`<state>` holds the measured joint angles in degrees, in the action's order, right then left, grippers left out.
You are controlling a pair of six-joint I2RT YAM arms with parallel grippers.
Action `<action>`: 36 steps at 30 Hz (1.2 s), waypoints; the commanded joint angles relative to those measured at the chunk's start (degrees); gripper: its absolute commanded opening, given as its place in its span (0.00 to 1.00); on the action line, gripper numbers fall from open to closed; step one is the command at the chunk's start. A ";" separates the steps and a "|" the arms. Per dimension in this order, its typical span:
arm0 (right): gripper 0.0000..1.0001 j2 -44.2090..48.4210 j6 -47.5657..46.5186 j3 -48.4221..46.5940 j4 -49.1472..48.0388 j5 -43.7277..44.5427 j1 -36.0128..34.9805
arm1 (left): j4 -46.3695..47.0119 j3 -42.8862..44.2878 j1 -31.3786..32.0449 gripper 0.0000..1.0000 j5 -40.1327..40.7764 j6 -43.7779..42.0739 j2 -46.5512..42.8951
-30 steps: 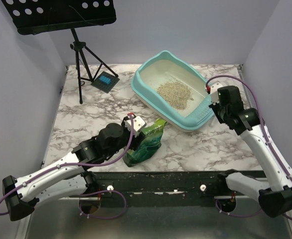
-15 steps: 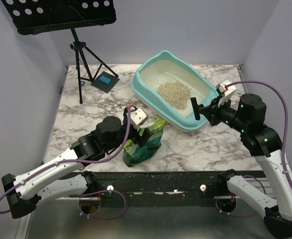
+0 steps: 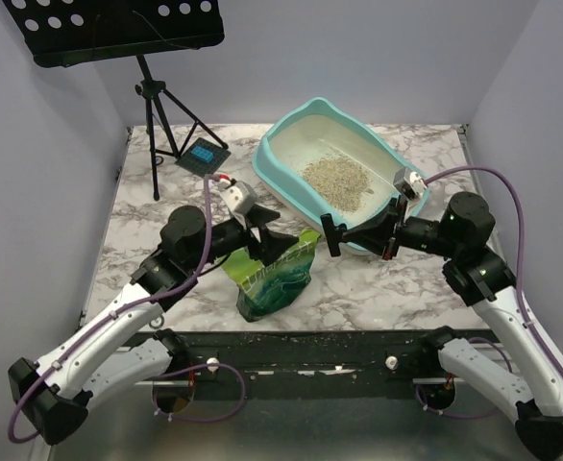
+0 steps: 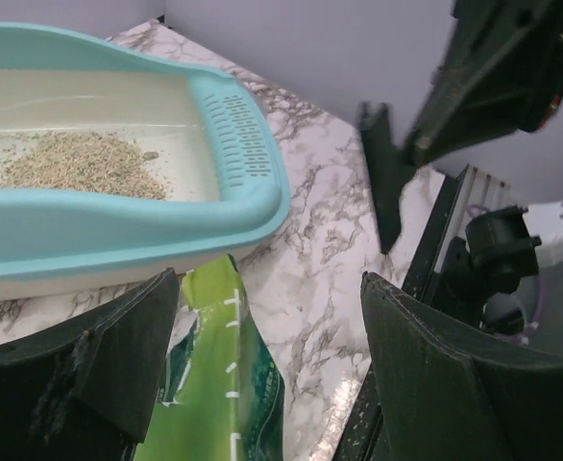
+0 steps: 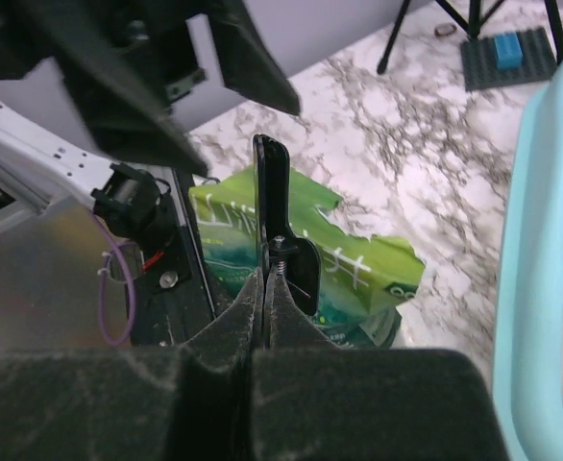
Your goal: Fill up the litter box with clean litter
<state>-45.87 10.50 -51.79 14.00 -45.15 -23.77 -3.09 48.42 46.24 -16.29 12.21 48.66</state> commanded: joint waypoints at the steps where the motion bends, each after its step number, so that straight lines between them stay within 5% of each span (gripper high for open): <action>1: 0.00 1.04 3.03 2.39 -11.44 -5.74 -1.54 | 15.82 -5.79 -12.91 0.82 -22.36 16.08 1.34; 23: 0.00 -12.49 4.97 1.08 -23.14 1.20 -13.84 | 26.99 -12.03 -17.06 0.80 -30.37 21.19 0.03; 31: 0.00 -12.76 5.05 1.08 -23.58 2.69 -15.34 | 26.91 -12.56 -17.15 0.75 -28.53 20.75 -1.03; 36: 0.00 -13.37 5.32 0.90 -24.19 1.65 -15.87 | 26.82 -12.48 -17.15 0.62 -27.30 20.40 -1.47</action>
<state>-58.96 15.62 -48.69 -7.62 -43.86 -38.94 21.78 36.49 29.41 -44.60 33.04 48.38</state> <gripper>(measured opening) 0.006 0.682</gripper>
